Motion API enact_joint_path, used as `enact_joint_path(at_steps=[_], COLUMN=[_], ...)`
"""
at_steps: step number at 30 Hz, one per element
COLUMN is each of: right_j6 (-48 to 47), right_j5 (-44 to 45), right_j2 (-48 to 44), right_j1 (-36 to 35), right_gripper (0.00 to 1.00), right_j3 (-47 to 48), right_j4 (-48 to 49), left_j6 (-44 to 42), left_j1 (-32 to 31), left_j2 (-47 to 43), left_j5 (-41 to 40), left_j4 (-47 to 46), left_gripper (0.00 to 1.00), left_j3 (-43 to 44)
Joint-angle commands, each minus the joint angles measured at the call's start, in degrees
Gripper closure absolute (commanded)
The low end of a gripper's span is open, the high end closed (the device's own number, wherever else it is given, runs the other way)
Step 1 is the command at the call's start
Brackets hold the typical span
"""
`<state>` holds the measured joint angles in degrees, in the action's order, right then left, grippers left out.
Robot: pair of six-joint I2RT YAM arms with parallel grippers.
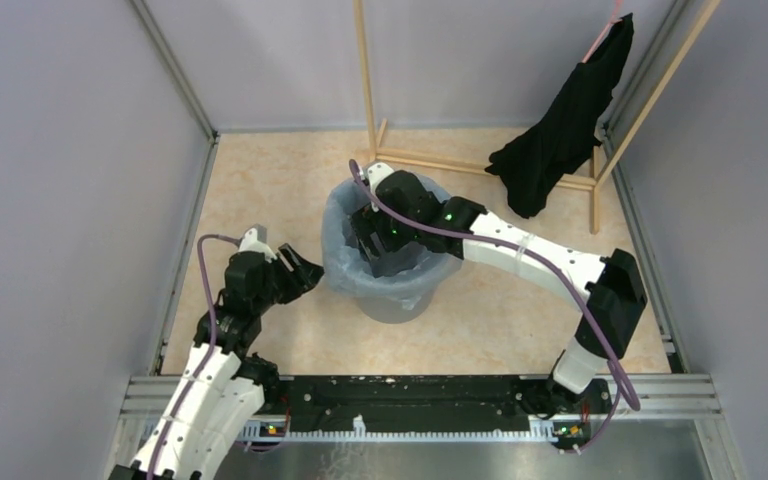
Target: Put the trash bags into the trash bin
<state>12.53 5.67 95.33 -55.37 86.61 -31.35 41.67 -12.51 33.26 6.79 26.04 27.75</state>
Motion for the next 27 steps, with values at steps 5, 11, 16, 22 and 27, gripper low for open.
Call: enact_joint_path(at_steps=[5, 11, 16, 22, 27], right_j6=[-2.0, -2.8, -1.9, 0.8, 2.6], right_j5=[-2.3, 1.7, 1.7, -4.3, -18.7], right_j2=[-8.2, -14.6, -15.2, -14.2, -11.3], right_j1=[-0.2, 0.1, 8.1, 20.3, 24.9], right_gripper=[0.12, 0.02, 0.01, 0.01, 0.02], right_j3=[2.7, 5.5, 7.7, 4.8, 1.8], right_j4=[0.5, 0.4, 1.1, 3.4, 3.9], left_j6=[0.9, 0.5, 0.0, -1.0, -1.5], left_j1=[0.1, -0.1, -0.1, 0.0, 0.0], left_j2=[12.8, 16.5, 10.8, 3.8, -4.5], left_j5=[9.2, 8.1, 3.6, -1.4, -6.2], left_j4=[-14.9, -17.0, -9.2, 3.7, 7.3], left_gripper=[0.29, 0.3, 0.19, 0.09, 0.08], left_j3=[-2.3, -4.2, -0.7, 7.7, 12.1])
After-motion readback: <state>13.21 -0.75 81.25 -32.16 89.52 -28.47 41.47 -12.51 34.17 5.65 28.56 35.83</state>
